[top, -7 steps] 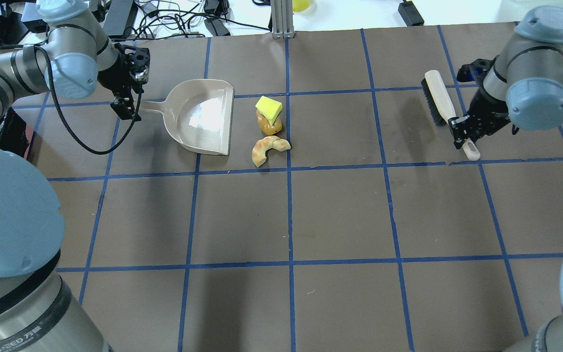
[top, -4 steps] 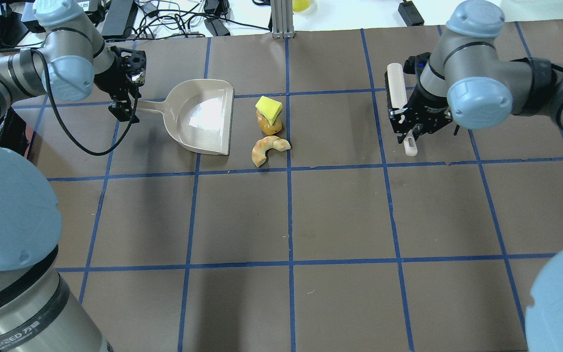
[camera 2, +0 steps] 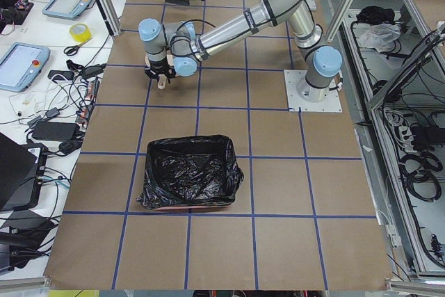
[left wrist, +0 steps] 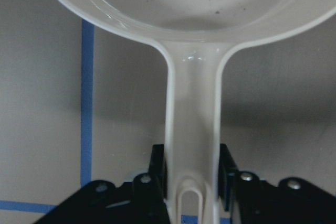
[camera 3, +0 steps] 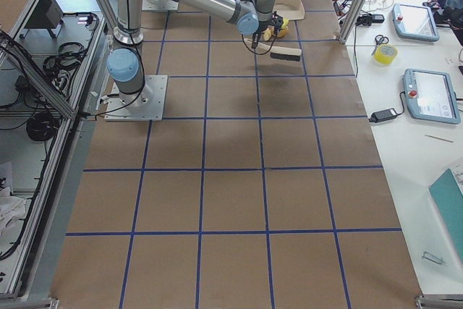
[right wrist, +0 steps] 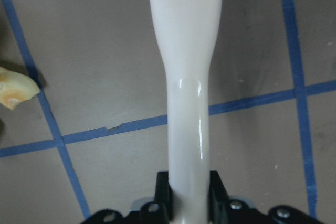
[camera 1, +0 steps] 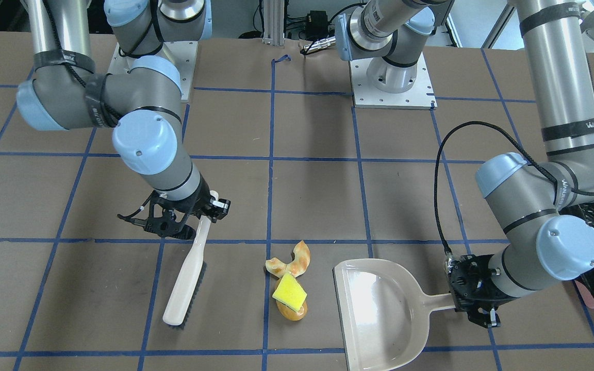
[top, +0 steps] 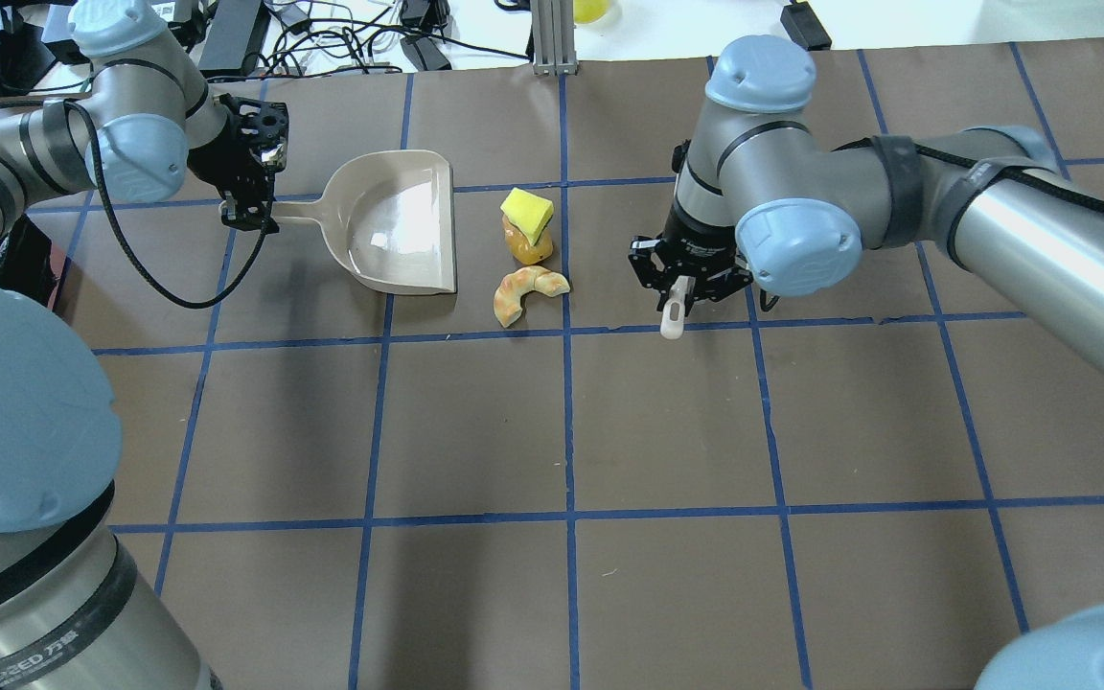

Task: Sweep and dump trash into bin
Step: 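Lift the brush with the right gripper and carry it toward the bread pieces, then sweep the sponge and bread pieces into the dustpan with the right gripper's brush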

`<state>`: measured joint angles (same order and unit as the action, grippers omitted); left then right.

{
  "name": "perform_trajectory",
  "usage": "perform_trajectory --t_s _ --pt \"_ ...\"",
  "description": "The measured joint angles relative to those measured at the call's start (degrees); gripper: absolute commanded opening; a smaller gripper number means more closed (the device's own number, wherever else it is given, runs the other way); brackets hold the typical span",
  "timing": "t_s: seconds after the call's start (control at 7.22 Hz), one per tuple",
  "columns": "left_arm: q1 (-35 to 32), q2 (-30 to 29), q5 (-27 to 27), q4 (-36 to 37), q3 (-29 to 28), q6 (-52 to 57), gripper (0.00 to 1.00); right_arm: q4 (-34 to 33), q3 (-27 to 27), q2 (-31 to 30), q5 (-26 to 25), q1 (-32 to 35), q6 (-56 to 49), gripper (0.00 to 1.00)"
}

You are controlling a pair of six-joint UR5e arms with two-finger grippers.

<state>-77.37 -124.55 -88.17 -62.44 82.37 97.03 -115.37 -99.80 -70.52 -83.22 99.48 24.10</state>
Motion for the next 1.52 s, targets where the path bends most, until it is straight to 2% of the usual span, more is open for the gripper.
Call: perform_trajectory --t_s 0.55,0.97,1.11,1.52 --pt "-0.8 0.2 -0.6 0.1 -0.2 -0.6 0.09 -0.2 -0.2 0.7 0.0 8.7 10.8 0.00" --pt "-0.8 0.2 -0.7 0.1 -0.1 -0.4 0.05 -2.1 0.0 2.9 0.0 11.6 12.5 0.00" --pt "-0.9 0.2 -0.8 0.0 0.0 -0.1 0.05 -4.1 0.7 4.0 0.0 12.5 12.5 0.00" --pt "-1.1 0.3 -1.5 0.0 0.1 0.9 0.05 -5.2 7.7 9.1 0.0 14.9 13.9 0.00"
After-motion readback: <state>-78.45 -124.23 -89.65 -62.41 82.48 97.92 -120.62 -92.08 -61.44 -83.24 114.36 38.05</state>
